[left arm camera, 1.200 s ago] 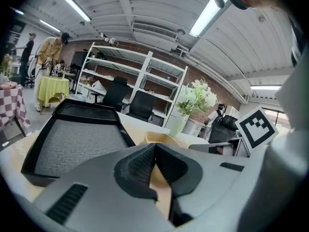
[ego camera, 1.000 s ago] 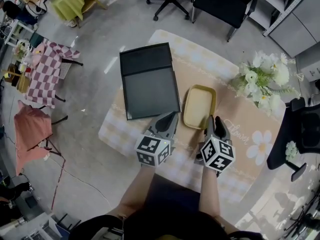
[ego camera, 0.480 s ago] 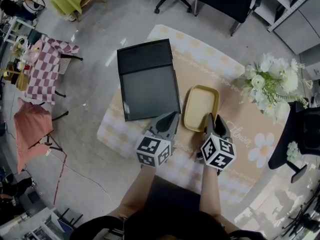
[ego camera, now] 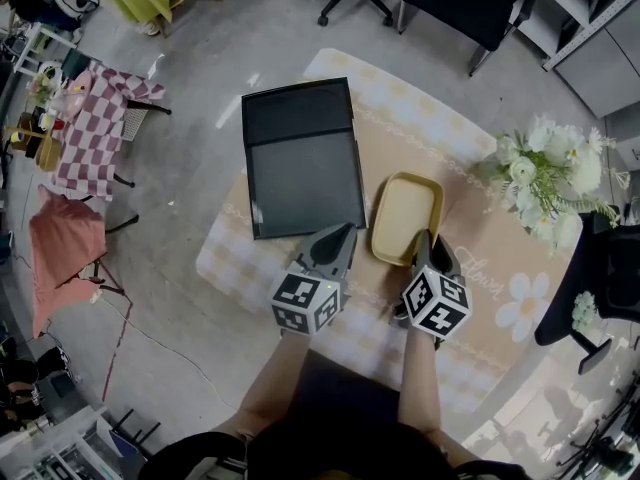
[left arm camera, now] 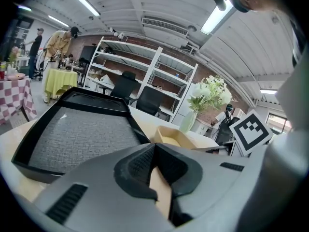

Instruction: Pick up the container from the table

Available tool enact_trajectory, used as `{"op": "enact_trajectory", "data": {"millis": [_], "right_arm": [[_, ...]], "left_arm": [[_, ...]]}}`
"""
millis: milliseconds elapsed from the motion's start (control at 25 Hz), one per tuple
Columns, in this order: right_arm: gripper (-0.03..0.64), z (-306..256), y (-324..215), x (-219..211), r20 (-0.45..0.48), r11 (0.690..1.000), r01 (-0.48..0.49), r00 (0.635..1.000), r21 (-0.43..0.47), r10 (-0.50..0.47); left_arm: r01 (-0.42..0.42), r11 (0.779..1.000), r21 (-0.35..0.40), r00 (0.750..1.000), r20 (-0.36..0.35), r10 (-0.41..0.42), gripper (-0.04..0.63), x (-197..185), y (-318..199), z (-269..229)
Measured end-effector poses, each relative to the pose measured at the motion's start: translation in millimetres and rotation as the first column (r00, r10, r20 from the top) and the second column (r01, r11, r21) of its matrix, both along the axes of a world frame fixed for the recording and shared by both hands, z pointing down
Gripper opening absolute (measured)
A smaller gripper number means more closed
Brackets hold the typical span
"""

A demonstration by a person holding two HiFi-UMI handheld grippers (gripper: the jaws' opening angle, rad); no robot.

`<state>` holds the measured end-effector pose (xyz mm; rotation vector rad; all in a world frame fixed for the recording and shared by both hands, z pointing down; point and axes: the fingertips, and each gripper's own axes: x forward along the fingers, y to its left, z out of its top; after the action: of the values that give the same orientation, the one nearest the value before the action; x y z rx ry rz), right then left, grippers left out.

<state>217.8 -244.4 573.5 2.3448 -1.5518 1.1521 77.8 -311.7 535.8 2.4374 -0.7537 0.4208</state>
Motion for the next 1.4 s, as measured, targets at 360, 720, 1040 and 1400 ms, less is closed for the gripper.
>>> {"op": "enact_trajectory", "data": {"millis": [360, 720, 1040, 1400], "right_arm": [[0.023, -0.7, 4.3, -1.7, -0.013, 1.000, -0.008, 1.000, -0.009, 0.007], [0.015, -15.4, 15.5, -2.7, -0.045, 1.000, -0.023, 0.999, 0.013, 0.024], [0.015, -46.4, 30.7, -5.6, -0.106, 0.997, -0.020, 0.994, 0.071, 0.027], [0.014, -93.1, 51.1, -9.7, -0.158, 0.985, -0.033, 0.986, 0.168, 0.060]], "left_arm": [[0.017, 1.000, 0.013, 1.000, 0.000, -0.017, 0.011, -9.0, 5.1, -3.5], [0.016, 0.999, 0.033, 1.000, -0.013, -0.016, 0.011, -16.2, 15.2, -13.4], [0.002, 0.998, 0.066, 1.000, -0.029, 0.000, 0.011, -20.2, 30.4, -28.5], [-0.011, 0.989, 0.150, 0.998, -0.065, 0.021, 0.011, -26.5, 44.5, -67.2]]}}
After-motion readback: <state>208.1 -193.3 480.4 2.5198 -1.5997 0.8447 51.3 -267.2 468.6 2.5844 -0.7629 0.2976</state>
